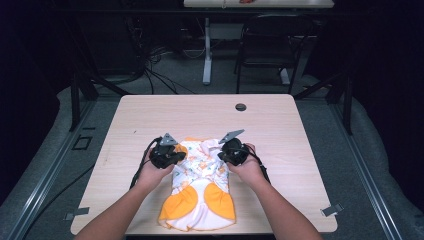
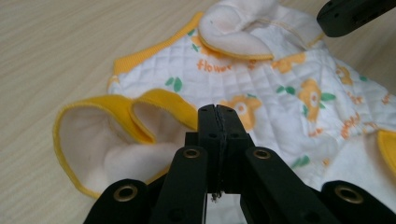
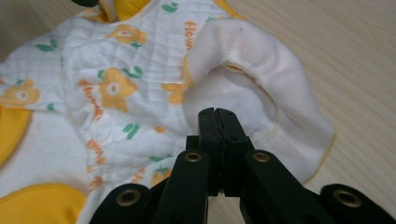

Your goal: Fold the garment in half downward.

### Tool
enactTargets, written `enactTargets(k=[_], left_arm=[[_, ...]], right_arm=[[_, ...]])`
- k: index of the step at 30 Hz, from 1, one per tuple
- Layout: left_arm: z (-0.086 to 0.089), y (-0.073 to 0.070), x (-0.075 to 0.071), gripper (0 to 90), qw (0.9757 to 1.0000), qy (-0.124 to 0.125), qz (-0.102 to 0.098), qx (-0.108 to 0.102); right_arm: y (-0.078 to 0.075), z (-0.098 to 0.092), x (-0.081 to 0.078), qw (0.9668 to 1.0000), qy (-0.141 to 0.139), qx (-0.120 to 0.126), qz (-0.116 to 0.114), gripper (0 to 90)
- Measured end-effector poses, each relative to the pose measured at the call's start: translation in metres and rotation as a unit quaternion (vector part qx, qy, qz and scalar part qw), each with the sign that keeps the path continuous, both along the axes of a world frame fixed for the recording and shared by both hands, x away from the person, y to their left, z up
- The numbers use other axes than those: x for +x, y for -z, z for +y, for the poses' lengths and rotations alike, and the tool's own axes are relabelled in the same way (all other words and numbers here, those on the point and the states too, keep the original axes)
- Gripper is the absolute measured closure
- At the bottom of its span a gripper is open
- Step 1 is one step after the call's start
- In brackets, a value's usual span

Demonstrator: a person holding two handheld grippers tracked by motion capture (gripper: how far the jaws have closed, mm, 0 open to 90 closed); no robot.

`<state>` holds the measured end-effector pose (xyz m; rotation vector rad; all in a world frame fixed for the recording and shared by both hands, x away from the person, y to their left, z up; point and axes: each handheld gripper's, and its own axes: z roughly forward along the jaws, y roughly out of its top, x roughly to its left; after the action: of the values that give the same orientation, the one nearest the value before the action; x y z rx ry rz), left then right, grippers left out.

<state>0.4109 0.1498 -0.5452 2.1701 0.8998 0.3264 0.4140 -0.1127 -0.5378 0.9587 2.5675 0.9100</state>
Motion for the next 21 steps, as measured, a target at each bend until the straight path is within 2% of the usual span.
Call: enactTargets(k=[4, 6, 9, 10, 11, 16, 19, 21], left_arm=[[-0.003, 0.009, 0.007, 89.5, 0.9999, -0.006, 0.008, 0.012], [-0.005, 0.015, 0.008, 89.5, 0.9996, -0.004, 0.012, 0.026], [-0.004, 0.024, 0.008, 89.4, 0.9991, -0.005, 0.023, 0.035], [-0.004, 0.028, 0.008, 89.4, 0.9990, -0.007, 0.024, 0.037], [-0.002, 0.029, 0.007, 89.5, 0.9993, -0.007, 0.024, 0.027], [-0.001, 0.029, 0.002, 89.5, 0.9992, -0.002, 0.027, 0.030], [-0.002, 0.027, -0.002, 89.4, 0.9989, 0.000, 0.025, 0.038], [-0.002, 0.024, -0.003, 89.3, 0.9991, 0.003, 0.022, 0.036]], right_arm=[[0.012, 0.000, 0.010, 0.9999, 0.007, -0.010, 0.012, 88.8], [0.015, 0.000, 0.011, 0.9998, 0.007, -0.016, 0.014, 88.8], [0.022, -0.002, 0.013, 0.9995, 0.007, -0.019, 0.022, 89.1], [0.023, -0.002, 0.013, 0.9996, 0.007, -0.017, 0.022, 89.3], [0.025, -0.002, 0.012, 0.9995, 0.003, -0.018, 0.026, 89.7], [0.028, -0.005, 0.006, 0.9994, 0.002, -0.006, 0.034, 89.8], [0.026, -0.005, 0.002, 0.9989, -0.008, -0.012, 0.046, 89.6], [0.022, -0.005, 0.001, 0.9990, -0.012, -0.010, 0.043, 89.1]])
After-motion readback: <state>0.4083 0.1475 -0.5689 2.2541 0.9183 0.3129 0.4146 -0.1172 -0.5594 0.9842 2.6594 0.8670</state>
